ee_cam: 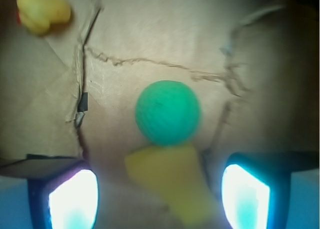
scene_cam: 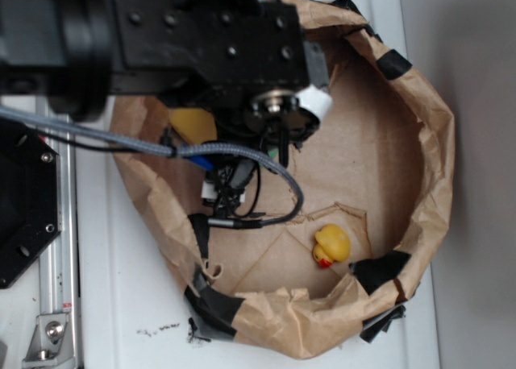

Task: Grab the green sponge.

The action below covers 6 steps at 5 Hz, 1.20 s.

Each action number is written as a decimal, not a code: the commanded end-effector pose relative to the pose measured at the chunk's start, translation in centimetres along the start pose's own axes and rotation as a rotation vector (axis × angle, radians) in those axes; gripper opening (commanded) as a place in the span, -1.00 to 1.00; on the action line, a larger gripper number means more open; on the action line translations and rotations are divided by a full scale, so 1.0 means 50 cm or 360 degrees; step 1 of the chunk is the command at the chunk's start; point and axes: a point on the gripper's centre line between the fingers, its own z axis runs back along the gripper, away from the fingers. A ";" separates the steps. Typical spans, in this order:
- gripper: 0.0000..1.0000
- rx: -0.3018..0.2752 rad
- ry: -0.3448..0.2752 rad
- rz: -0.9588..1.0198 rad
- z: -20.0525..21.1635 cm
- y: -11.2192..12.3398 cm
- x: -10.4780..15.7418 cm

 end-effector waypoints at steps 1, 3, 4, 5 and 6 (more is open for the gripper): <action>1.00 0.0132 0.0002 -0.0338 -0.087 -0.010 -0.025; -1.00 0.0140 -0.0011 -0.0059 -0.098 0.002 -0.034; -1.00 0.0213 -0.0061 0.0008 -0.087 0.002 -0.034; -1.00 0.0200 -0.0261 0.0061 0.011 -0.021 -0.017; -1.00 0.0288 -0.0348 0.0149 0.114 -0.057 0.053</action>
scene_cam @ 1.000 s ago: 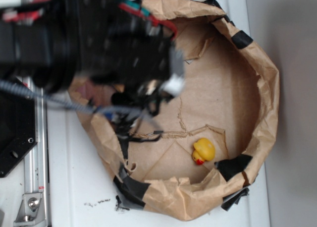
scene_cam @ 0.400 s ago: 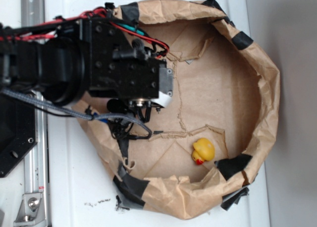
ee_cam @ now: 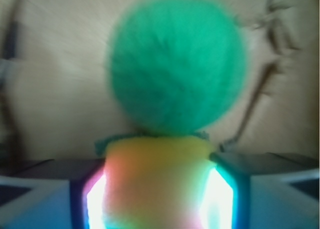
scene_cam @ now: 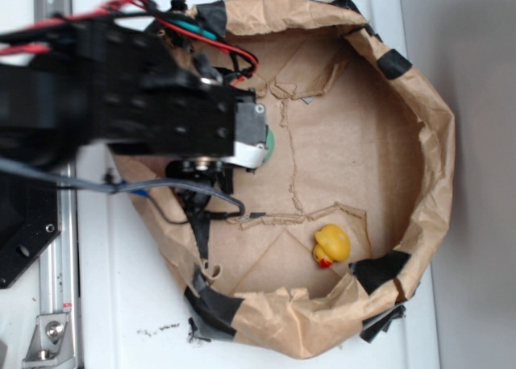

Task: Grab the green sponge.

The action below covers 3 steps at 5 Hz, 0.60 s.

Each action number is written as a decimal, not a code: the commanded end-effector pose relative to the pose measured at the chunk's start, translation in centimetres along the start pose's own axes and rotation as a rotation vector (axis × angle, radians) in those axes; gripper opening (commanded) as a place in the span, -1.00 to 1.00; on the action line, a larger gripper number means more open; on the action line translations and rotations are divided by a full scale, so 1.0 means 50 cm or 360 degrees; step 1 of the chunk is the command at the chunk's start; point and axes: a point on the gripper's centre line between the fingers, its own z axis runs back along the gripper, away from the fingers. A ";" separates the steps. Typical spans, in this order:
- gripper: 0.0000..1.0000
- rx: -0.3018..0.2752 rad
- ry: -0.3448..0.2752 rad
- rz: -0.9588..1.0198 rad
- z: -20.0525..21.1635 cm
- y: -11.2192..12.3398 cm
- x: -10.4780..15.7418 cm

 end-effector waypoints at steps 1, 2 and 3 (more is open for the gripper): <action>-1.00 0.0106 -0.0184 0.0255 0.160 -0.054 0.150; -1.00 0.0007 -0.0119 0.0492 0.161 -0.062 0.159; -1.00 -0.0272 -0.0172 0.0550 0.156 -0.071 0.138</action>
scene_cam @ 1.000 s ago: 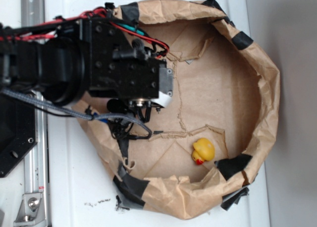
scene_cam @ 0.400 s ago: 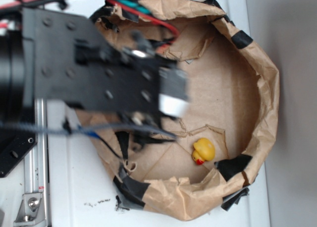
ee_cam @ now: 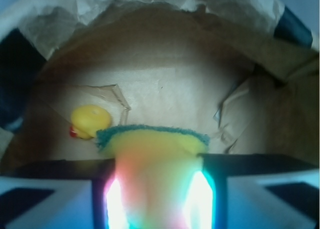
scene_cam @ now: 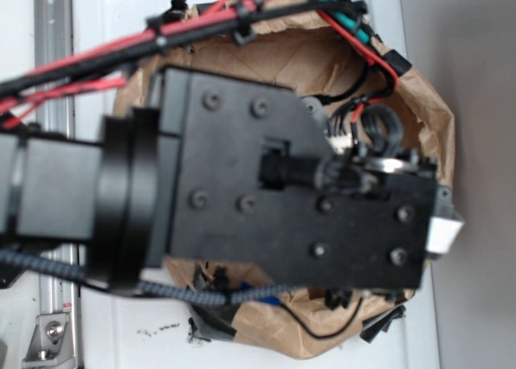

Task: Grab the green sponge.

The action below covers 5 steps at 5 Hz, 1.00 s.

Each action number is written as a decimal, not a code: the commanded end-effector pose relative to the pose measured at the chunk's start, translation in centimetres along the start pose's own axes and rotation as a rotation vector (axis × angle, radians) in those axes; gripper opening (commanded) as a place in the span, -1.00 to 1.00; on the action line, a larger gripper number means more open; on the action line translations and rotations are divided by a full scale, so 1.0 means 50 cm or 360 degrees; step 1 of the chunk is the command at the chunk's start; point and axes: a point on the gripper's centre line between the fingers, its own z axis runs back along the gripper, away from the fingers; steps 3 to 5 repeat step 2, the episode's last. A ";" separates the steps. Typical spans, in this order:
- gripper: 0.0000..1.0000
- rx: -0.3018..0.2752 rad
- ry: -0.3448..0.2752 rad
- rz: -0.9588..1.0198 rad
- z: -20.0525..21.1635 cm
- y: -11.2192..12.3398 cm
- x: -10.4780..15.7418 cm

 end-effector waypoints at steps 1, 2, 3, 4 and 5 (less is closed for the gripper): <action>-1.00 -0.0360 -0.0232 0.0249 0.020 0.000 -0.021; -1.00 -0.0262 -0.0313 0.0304 0.016 0.000 -0.023; -1.00 -0.0262 -0.0313 0.0304 0.016 0.000 -0.023; -1.00 -0.0262 -0.0313 0.0304 0.016 0.000 -0.023; -1.00 -0.0262 -0.0313 0.0304 0.016 0.000 -0.023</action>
